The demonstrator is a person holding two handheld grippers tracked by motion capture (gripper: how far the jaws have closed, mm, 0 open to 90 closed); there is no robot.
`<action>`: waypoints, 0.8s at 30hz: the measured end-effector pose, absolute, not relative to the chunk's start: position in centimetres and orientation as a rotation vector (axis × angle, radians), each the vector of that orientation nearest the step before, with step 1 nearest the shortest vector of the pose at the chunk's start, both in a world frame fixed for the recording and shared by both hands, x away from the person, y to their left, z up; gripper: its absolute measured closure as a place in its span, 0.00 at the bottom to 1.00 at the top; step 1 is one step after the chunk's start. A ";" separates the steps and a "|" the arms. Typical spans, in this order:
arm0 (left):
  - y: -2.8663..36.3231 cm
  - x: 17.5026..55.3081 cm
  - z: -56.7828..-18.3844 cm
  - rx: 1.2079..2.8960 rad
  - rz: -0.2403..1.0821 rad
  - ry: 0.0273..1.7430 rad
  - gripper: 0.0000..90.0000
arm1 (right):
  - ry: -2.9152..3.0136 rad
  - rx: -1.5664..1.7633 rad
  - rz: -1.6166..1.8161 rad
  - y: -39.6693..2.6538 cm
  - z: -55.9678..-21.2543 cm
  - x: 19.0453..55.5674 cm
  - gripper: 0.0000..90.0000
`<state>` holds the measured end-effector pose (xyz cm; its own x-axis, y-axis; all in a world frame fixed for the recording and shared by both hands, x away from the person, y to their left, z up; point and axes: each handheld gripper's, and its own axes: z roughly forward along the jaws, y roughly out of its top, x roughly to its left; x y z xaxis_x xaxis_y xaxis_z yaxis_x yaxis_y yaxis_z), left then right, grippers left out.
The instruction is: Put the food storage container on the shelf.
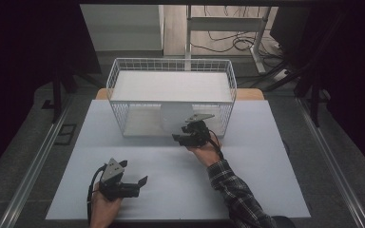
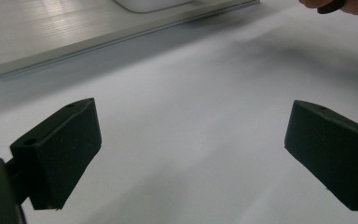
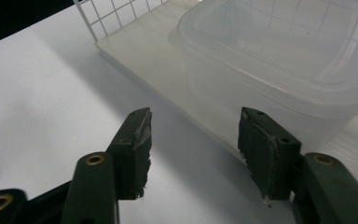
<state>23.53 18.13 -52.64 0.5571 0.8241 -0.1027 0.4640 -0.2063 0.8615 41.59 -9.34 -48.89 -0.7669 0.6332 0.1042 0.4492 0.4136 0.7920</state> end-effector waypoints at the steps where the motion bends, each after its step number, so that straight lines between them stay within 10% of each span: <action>1: 18.1 23.5 -52.7 1.849 0.476 1.054 0.04 | 2.457 0.953 1.278 -9.4 -48.8 41.5 0.47; 24: 18.0 23.6 -52.7 1.859 0.424 1.053 0.05 | 2.479 0.879 1.288 -11.4 -48.2 38.8 0.26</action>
